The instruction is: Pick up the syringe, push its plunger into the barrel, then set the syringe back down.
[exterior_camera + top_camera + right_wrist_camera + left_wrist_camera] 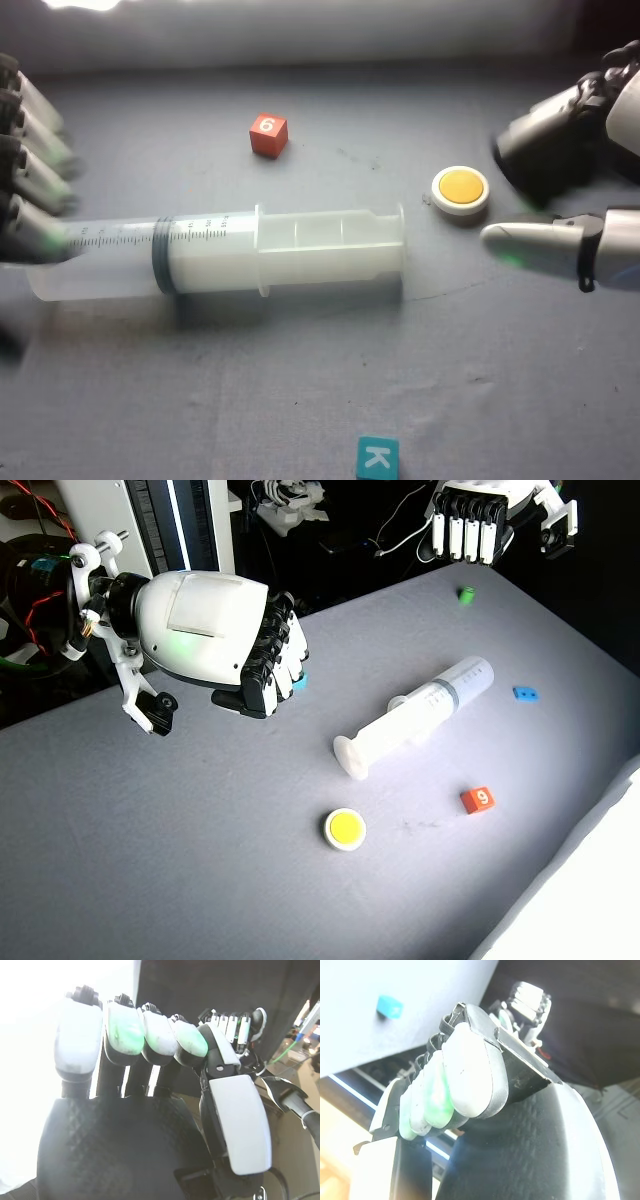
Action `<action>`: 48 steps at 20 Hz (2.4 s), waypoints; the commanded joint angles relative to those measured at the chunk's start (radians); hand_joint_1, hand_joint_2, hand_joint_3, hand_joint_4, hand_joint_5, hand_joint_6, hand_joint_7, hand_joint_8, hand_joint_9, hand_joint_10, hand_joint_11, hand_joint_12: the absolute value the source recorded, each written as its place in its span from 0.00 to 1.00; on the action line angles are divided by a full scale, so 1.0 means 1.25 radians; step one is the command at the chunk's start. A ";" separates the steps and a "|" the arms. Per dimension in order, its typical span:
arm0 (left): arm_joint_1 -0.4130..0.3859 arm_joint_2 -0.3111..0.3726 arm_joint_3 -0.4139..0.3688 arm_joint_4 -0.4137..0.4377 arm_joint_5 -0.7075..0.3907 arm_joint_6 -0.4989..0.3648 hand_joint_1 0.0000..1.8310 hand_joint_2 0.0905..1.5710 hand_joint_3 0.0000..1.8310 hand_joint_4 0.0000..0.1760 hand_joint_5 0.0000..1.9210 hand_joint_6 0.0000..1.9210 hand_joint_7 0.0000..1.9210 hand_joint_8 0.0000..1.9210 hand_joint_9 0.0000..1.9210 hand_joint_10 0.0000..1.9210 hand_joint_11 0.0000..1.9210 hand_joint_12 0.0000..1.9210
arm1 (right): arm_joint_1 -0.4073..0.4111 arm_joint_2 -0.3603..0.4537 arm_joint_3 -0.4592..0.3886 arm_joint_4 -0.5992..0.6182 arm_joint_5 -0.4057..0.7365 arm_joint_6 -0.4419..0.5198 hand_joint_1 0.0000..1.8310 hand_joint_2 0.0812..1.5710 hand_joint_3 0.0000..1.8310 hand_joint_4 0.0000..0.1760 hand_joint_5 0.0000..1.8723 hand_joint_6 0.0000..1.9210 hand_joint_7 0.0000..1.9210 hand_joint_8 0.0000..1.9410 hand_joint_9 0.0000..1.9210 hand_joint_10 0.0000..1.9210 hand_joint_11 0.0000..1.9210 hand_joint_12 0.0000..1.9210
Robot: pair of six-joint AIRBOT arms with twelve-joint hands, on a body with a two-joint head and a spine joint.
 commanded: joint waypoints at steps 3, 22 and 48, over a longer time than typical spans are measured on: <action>-0.004 0.000 0.005 -0.074 -0.036 0.003 0.00 0.68 0.02 0.00 0.00 0.00 0.00 0.00 0.00 0.00 0.00 0.00 | 0.004 0.004 -0.004 -0.007 0.101 0.006 0.00 0.67 0.01 0.00 0.00 0.00 0.00 0.00 0.00 0.00 0.00 0.00; -0.008 0.008 -0.037 -0.057 0.015 -0.218 0.63 0.52 0.01 0.00 0.00 0.00 0.00 0.00 0.00 0.00 0.00 0.16 | 0.003 0.000 -0.003 0.291 0.124 0.035 0.00 0.68 0.00 0.00 0.00 0.00 0.00 0.00 0.00 0.00 0.00 0.00; 0.175 0.165 -0.270 -0.228 0.621 -0.262 0.57 0.54 0.00 0.00 0.00 0.00 0.00 0.00 0.00 0.00 0.00 0.15 | 0.005 0.001 0.002 0.349 0.031 0.146 0.00 0.69 0.00 0.00 0.00 0.00 0.00 0.00 0.00 0.00 0.00 0.00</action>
